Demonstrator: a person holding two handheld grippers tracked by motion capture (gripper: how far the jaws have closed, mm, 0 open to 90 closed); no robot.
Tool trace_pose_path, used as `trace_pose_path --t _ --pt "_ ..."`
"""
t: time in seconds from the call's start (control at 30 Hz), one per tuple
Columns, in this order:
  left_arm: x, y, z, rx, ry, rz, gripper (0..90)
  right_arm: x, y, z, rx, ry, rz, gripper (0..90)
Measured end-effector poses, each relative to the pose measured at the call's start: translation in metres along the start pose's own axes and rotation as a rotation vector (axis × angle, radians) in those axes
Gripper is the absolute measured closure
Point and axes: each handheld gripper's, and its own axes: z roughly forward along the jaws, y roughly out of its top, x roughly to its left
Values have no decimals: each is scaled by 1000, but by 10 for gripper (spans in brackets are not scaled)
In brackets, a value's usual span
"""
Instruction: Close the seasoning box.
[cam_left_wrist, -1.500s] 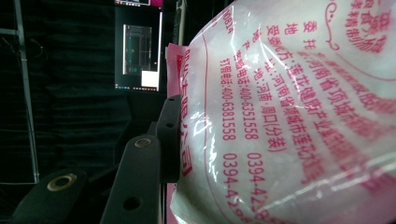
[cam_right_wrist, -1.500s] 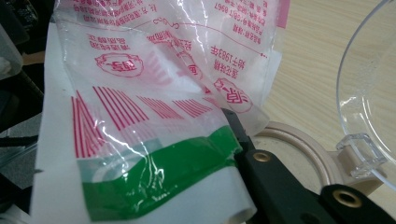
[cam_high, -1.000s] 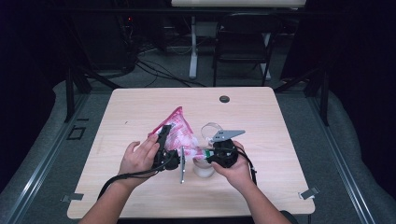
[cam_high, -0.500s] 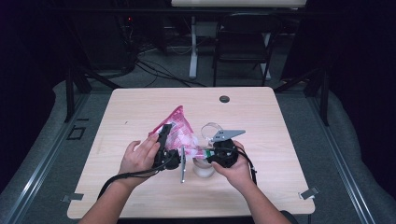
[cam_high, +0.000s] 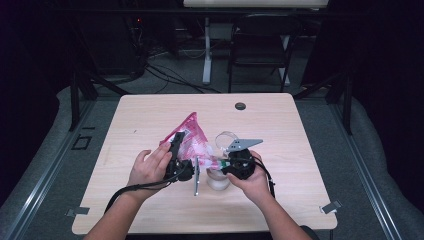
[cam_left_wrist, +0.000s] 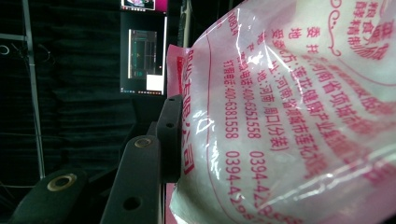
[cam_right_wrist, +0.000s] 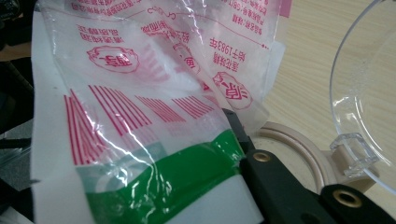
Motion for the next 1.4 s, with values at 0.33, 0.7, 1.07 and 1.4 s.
trace_pose_path --t 0.33,0.7,1.07,1.4 --pt "0 1 0 1 5 9 641 0 0 0 1 -2 1 900" --pt "1 4 1 -7 5 8 641 -3 -1 -2 1 -5 6 900" --pt "1 6 0 -6 6 15 642 -4 -1 -1 5 -9 6 900" --pt "3 5 0 -3 0 24 642 -3 -2 0 12 -8 6 900"
